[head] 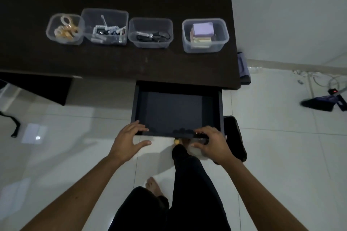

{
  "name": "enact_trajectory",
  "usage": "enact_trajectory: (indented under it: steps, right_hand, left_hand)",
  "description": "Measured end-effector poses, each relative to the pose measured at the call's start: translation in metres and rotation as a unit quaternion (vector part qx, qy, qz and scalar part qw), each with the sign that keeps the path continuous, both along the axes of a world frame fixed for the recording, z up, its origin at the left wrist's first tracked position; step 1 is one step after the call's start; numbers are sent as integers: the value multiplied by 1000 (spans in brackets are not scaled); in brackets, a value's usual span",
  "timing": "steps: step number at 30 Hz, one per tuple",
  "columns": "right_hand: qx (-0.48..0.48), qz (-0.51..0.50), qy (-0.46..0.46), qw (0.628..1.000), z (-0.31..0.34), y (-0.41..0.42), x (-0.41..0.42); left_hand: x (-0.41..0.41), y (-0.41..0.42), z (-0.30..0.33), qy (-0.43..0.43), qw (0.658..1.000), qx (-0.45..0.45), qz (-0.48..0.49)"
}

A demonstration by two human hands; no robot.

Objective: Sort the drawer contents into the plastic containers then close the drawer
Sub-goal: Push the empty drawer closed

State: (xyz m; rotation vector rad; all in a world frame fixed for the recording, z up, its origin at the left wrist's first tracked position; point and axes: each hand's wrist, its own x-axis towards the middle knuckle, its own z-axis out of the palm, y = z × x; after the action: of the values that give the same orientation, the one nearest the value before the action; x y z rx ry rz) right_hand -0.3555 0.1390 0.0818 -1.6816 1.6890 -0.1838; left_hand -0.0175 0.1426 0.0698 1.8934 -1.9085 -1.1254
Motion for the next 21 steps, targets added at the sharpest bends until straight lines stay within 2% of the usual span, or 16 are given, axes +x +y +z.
enact_trajectory:
  steps: [6,14,21]
  right_hand:
    - [-74,-30,8,997,-16,9,7]
    - [-121,-57,-11,991,-23,9,7]
    - [-145,-48,7,988,-27,-46,6]
  left_hand:
    - [-3,2,-14,-33,995,-91,2]
    - [-6,-6,-9,-64,992,-110,-5]
    - [-11,-58,-7,-79,991,-105,15]
